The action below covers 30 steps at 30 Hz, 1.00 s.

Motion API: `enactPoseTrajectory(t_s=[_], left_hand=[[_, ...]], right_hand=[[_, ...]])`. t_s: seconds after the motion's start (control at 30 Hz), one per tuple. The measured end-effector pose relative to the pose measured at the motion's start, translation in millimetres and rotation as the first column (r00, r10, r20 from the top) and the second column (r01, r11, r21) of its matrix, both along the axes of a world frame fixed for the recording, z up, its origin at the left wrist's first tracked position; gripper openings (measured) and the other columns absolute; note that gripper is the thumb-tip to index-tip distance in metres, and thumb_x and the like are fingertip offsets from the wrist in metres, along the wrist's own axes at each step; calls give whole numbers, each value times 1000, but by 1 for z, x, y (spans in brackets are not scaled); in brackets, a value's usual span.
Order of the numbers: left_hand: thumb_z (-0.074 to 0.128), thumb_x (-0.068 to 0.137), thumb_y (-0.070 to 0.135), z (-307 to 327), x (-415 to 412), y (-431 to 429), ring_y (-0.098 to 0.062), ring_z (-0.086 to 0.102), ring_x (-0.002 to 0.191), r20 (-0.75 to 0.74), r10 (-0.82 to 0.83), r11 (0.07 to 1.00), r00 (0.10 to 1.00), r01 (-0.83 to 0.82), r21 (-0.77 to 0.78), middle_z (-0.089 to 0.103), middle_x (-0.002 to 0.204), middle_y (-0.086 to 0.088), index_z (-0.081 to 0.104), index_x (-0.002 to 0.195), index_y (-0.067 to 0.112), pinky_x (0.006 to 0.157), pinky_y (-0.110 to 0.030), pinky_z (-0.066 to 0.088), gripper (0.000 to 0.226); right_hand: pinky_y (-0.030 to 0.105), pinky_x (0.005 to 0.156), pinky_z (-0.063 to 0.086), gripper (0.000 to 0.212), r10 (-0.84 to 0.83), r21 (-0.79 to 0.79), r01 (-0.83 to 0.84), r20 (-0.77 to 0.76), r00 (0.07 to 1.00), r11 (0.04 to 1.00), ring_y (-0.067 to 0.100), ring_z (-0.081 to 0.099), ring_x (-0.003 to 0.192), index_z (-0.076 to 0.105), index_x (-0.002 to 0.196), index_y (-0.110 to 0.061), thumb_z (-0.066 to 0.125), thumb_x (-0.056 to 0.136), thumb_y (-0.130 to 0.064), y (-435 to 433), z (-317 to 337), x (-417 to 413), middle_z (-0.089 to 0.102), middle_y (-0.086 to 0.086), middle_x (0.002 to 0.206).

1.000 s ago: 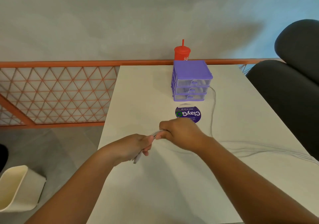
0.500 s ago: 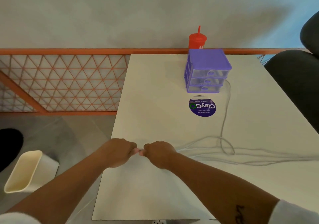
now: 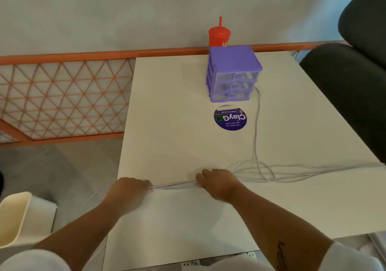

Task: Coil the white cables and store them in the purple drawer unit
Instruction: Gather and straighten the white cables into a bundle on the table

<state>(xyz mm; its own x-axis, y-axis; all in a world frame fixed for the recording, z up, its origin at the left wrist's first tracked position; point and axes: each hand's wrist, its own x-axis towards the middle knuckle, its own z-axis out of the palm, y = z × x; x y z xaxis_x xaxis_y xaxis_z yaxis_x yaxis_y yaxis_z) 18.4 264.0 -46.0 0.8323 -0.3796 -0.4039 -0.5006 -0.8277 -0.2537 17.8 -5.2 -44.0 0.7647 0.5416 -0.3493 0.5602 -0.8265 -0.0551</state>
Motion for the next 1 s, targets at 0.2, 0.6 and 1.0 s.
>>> enactPoseTrajectory(t_s=[0.2,0.6,1.0], left_hand=[[23,100,37,-3,2,1,-21,64,96,1,28,999,1000,-28,-31,67,103,1,49,120,24,64,-26,35,35],[25,98,47,2,4,24,-16,62,101,-54,116,968,992,-125,-219,66,110,6,46,128,28,74,-25,40,41],[81,48,17,19,2,10,-21,61,50,69,-307,952,949,306,25,63,64,-4,67,105,19,47,-28,45,59]], right_hand=[[37,72,44,32,-249,50,250,-18,968,967,31,54,97,36,127,-18,33,97,-29,-59,-5,-11,37,10,125],[32,68,37,44,-161,-163,160,5,987,973,30,54,97,32,135,-22,34,93,-8,-105,6,-11,45,7,122],[34,80,45,41,-161,-179,158,-5,987,971,29,54,103,31,135,-24,35,95,-18,-110,4,-2,46,11,120]])
